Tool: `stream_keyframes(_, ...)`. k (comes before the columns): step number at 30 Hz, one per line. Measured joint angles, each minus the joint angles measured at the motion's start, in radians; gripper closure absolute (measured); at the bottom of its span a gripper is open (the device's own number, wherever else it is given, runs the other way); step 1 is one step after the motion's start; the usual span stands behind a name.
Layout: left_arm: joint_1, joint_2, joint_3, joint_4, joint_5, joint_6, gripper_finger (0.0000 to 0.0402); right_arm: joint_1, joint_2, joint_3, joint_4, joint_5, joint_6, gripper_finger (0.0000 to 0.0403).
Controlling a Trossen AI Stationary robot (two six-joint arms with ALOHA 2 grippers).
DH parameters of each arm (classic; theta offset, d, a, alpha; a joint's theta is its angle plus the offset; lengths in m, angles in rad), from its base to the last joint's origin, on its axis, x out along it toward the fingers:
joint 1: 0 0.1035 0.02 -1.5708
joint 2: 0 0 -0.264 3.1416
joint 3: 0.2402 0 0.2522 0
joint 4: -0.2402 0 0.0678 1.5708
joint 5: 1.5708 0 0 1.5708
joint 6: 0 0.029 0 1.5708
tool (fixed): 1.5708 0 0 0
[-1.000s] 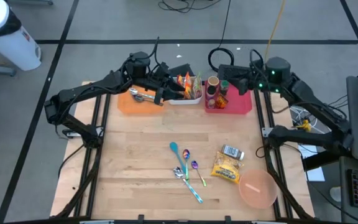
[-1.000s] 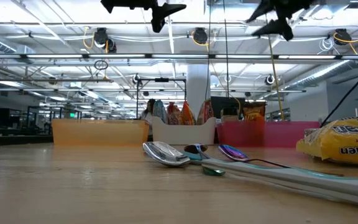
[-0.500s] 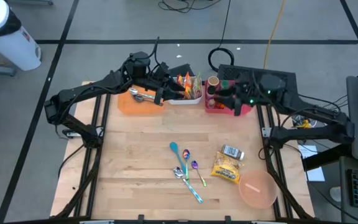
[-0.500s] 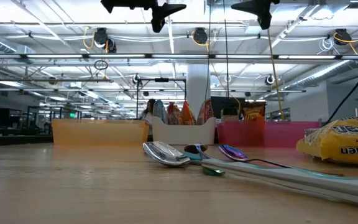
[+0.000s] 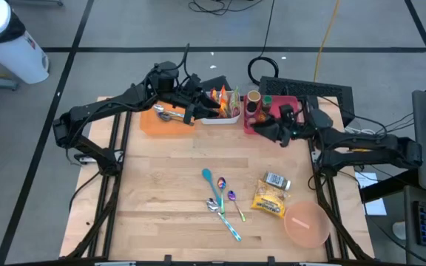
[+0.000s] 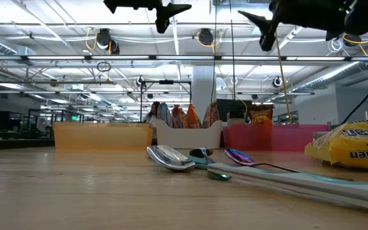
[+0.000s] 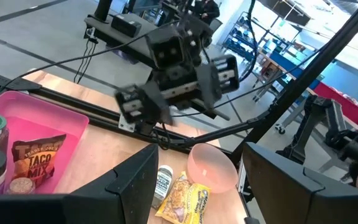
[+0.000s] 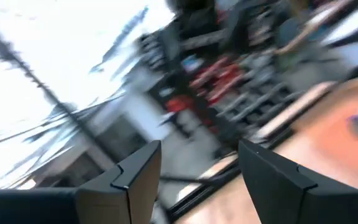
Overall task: Pick & Place Food Item
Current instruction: Put the blue baby spoon into the orange bin
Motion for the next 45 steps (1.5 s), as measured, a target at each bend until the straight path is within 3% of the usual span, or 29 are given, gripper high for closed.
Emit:
stream_keyframes(5,0.000,0.000,0.000,0.000,0.000,0.000,0.0158,0.023,-0.002,-0.036,0.164,-0.232,0.035,0.0197)
stream_keyframes(8,0.000,0.000,0.000,0.000,0.000,0.000,0.0158,0.057,-0.007,-0.036,0.178,-0.290,0.045,0.0198)
stream_keyframes(19,0.000,0.000,0.000,0.002,0.000,0.004,0.0158,0.141,-0.012,-0.017,0.172,-0.283,-0.025,0.0198)
stream_keyframes(22,0.000,0.001,0.000,0.054,-0.052,0.031,0.0158,0.141,-0.012,0.011,0.171,-0.264,-0.029,0.0198)
stream_keyframes(25,-0.006,0.001,0.000,0.116,-0.125,-0.047,0.0158,0.141,-0.012,0.049,0.148,-0.257,-0.064,0.0198)
stream_keyframes(30,-0.007,0.001,0.000,0.265,-0.192,-0.260,0.0158,0.141,-0.012,0.155,-0.047,-0.257,-0.175,0.0198)
stream_keyframes(35,-0.015,0.001,0.000,0.411,-0.245,-0.540,0.0158,0.140,-0.012,0.320,-0.463,-0.187,-0.403,0.0198)
stream_keyframes(39,-0.021,-0.001,0.000,0.530,-0.217,-0.543,0.0158,0.140,-0.012,0.431,-0.697,-0.063,-0.594,0.0198)
stream_keyframes(45,-0.111,-0.017,-0.001,0.544,-0.193,-0.479,0.0158,0.140,-0.015,0.505,-0.763,0.005,-0.679,0.0197)
